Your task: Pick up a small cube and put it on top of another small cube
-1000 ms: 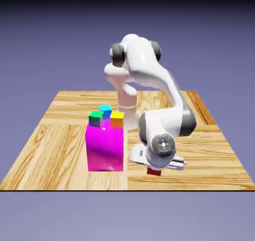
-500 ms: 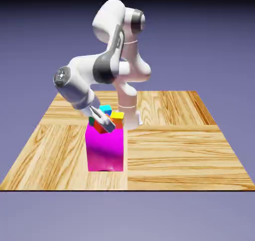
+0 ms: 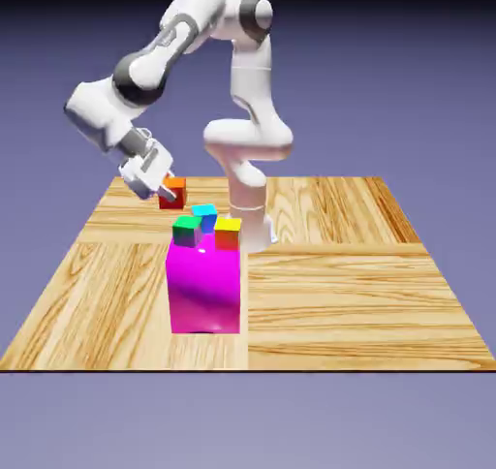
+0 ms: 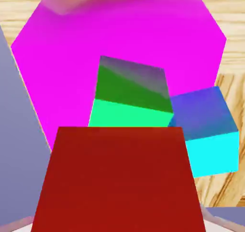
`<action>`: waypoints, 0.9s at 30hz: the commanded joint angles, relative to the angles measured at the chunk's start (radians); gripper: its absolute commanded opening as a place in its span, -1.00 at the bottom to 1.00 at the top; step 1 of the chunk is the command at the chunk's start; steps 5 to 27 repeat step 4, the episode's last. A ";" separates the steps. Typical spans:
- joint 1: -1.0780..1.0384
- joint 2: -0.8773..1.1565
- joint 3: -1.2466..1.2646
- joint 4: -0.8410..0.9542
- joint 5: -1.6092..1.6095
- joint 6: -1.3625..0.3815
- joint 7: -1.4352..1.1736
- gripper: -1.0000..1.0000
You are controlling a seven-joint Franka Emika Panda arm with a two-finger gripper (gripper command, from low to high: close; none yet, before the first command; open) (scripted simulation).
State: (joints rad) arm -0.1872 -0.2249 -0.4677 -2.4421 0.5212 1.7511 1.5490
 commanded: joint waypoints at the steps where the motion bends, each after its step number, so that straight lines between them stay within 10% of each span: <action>1: 0.000 0.000 0.000 -0.001 -0.002 0.000 0.000 -1.00; 2: 0.000 0.000 0.000 -0.001 -0.002 0.000 0.000 1.00; 27: -0.006 -0.003 -0.008 0.035 -0.013 -0.039 0.010 1.00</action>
